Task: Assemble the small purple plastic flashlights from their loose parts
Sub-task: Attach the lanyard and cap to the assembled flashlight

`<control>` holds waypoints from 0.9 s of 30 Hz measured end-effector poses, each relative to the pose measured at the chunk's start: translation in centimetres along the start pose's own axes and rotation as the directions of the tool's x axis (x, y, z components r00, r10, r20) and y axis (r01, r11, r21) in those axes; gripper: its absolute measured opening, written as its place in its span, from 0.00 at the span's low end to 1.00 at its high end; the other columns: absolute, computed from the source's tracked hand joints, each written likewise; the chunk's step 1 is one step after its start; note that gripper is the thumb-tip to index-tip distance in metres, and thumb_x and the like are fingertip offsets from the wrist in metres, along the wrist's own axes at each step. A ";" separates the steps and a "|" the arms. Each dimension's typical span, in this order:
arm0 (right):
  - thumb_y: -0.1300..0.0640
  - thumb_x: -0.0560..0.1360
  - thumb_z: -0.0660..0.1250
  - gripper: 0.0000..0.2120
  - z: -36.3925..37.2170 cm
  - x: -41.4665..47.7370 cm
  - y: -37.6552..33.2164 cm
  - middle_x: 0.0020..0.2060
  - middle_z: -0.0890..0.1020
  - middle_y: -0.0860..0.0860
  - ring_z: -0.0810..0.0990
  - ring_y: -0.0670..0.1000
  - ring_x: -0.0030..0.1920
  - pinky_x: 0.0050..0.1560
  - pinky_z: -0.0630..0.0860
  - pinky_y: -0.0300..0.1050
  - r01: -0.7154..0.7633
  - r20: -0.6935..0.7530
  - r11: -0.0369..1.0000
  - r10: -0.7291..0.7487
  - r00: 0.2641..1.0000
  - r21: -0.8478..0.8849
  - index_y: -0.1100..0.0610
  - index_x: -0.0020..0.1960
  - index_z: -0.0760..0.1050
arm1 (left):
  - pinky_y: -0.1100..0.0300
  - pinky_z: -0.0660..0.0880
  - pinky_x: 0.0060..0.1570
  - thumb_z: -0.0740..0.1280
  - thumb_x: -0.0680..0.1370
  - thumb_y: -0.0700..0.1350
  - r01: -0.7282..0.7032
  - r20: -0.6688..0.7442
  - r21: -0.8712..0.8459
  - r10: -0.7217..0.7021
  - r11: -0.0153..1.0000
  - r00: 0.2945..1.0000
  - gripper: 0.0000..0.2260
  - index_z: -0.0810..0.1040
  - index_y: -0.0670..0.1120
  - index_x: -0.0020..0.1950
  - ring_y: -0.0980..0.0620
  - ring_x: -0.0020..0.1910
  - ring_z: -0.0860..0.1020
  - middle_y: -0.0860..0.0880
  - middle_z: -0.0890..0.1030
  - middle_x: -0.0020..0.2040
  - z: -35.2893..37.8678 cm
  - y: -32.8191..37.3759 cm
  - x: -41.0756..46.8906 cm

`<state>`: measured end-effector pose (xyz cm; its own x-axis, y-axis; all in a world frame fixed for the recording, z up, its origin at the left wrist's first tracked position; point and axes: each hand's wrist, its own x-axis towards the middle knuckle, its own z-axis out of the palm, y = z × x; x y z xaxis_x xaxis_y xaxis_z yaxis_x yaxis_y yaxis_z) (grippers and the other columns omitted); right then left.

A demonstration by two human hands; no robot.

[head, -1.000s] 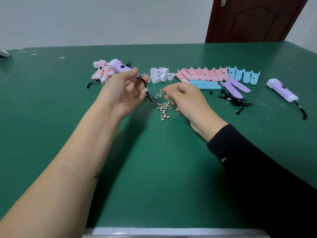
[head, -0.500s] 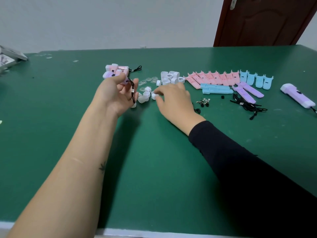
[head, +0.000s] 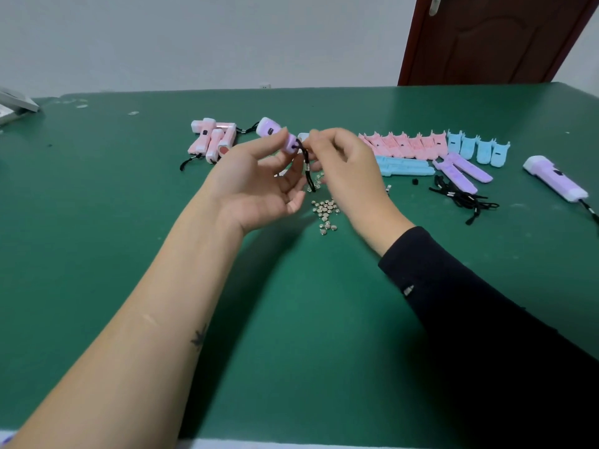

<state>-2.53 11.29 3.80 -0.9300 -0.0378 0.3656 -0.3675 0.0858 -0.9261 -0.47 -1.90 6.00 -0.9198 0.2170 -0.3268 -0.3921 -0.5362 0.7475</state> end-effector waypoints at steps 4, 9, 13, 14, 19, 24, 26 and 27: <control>0.50 0.81 0.60 0.14 -0.3 -0.1 -0.4 0.29 0.79 0.41 0.75 0.40 0.29 0.32 0.72 0.35 -0.101 -0.025 0.990 0.104 0.994 0.101 0.52 0.38 0.75 | 0.59 0.68 0.56 0.66 0.78 0.51 0.008 0.012 0.038 -0.009 0.999 1.000 0.11 0.79 0.48 0.39 0.55 0.47 0.77 0.54 0.80 0.35 0.4 -0.2 -0.1; 0.52 0.79 0.65 0.10 -0.1 -0.5 -0.3 0.31 0.77 0.47 0.77 0.46 0.31 0.32 0.70 0.36 -0.071 0.019 0.993 0.070 0.997 0.095 0.54 0.39 0.74 | 0.58 0.67 0.55 0.67 0.77 0.52 -0.015 -0.039 0.117 0.020 0.993 0.999 0.09 0.79 0.49 0.40 0.54 0.45 0.77 0.54 0.80 0.38 0.6 -0.6 0.1; 0.55 0.79 0.63 0.07 0.1 -0.4 0.2 0.33 0.79 0.47 0.76 0.45 0.28 0.33 0.71 0.39 -0.139 0.063 0.989 0.137 0.989 0.039 0.53 0.43 0.71 | 0.59 0.67 0.50 0.70 0.76 0.52 -0.001 -0.128 0.131 0.018 0.991 0.992 0.06 0.79 0.51 0.42 0.53 0.42 0.75 0.54 0.80 0.39 0.8 -1.2 0.5; 0.55 0.80 0.62 0.06 0.1 -0.4 0.3 0.33 0.79 0.47 0.76 0.44 0.28 0.32 0.71 0.39 -0.165 0.076 0.985 0.162 0.984 0.042 0.52 0.44 0.71 | 0.60 0.68 0.49 0.70 0.76 0.52 0.005 -0.145 0.130 0.014 0.992 0.989 0.06 0.78 0.52 0.43 0.54 0.40 0.75 0.54 0.80 0.38 0.9 -1.4 0.6; 0.60 0.81 0.60 0.04 -0.3 -0.5 0.3 0.34 0.80 0.45 0.73 0.41 0.24 0.27 0.68 0.31 -0.135 0.114 0.990 0.131 0.985 0.035 0.53 0.49 0.72 | 0.60 0.69 0.49 0.71 0.75 0.53 0.032 -0.169 0.130 -0.009 0.991 0.986 0.07 0.77 0.52 0.41 0.55 0.43 0.76 0.55 0.78 0.38 1.0 -2.0 1.0; 0.60 0.80 0.60 0.07 -1.4 -0.3 0.2 0.29 0.77 0.44 0.70 0.41 0.23 0.24 0.66 0.32 -0.252 0.079 0.963 0.245 0.966 0.099 0.54 0.44 0.73 | 0.62 0.71 0.42 0.68 0.77 0.55 0.013 -0.075 0.398 0.018 0.917 0.997 0.07 0.78 0.52 0.47 0.57 0.43 0.79 0.54 0.79 0.41 0.9 -1.8 0.6; 0.60 0.80 0.59 0.09 -2.1 -0.1 0.2 0.26 0.75 0.43 0.68 0.43 0.24 0.22 0.62 0.33 -0.322 0.090 0.941 0.314 0.945 0.100 0.54 0.42 0.71 | 0.65 0.69 0.36 0.68 0.76 0.58 -0.070 -0.049 0.759 0.163 0.647 0.985 0.11 0.78 0.51 0.47 0.62 0.34 0.78 0.57 0.78 0.38 0.9 -1.6 0.2; 0.61 0.80 0.58 0.10 -2.5 -0.1 0.2 0.26 0.75 0.43 0.66 0.43 0.25 0.22 0.61 0.34 -0.333 0.111 0.940 0.325 0.939 0.071 0.54 0.41 0.71 | 0.68 0.67 0.32 0.69 0.75 0.59 -0.120 -0.027 0.890 0.313 0.441 0.949 0.12 0.77 0.50 0.44 0.65 0.29 0.75 0.59 0.77 0.34 0.7 -1.6 0.2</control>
<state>-2.55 13.83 3.82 -0.9925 -0.1179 0.0323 -0.0352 0.0227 -0.9991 -0.04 -0.39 5.13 -0.9957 0.0164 -0.0915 -0.0736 0.4632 0.8832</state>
